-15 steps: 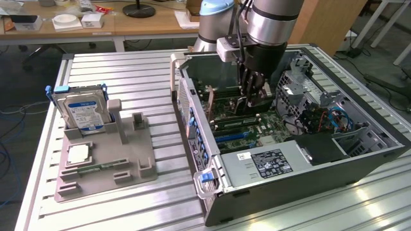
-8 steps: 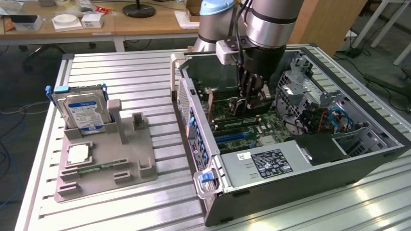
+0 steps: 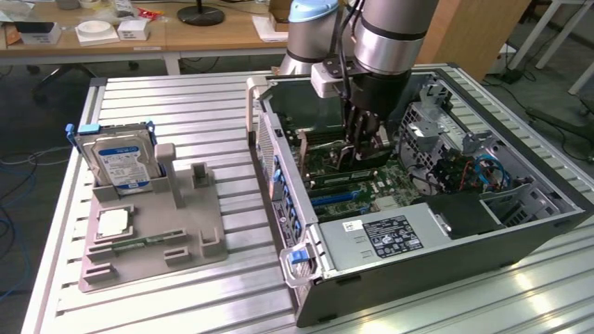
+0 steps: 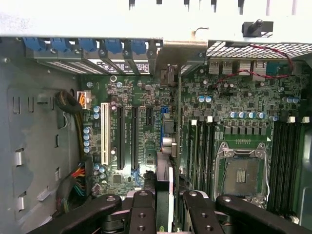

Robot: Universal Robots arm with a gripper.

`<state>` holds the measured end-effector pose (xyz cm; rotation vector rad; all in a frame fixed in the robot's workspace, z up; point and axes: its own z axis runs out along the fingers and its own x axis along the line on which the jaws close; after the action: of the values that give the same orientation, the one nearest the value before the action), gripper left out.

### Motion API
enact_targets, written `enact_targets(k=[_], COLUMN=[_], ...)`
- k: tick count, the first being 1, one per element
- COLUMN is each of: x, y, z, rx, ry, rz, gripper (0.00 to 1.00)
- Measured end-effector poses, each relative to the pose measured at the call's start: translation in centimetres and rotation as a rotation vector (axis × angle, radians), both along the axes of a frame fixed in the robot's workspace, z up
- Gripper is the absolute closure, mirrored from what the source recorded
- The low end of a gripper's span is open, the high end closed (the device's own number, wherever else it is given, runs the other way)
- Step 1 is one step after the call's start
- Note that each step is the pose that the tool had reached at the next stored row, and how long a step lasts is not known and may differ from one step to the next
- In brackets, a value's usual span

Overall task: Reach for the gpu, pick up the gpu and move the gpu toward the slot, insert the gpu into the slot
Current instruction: 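Insert the gpu into the slot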

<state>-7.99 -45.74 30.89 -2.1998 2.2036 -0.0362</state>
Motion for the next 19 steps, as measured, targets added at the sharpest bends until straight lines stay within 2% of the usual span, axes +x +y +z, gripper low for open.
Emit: enact_targets(k=[10, 19], x=[0.0, -0.1], y=[-0.08, -0.14], z=[-0.8, -1.43], rx=[-0.0009, -0.0066], ry=[0.0, 0.0], rz=[0.0, 0.0], gripper=[0.73, 0.73])
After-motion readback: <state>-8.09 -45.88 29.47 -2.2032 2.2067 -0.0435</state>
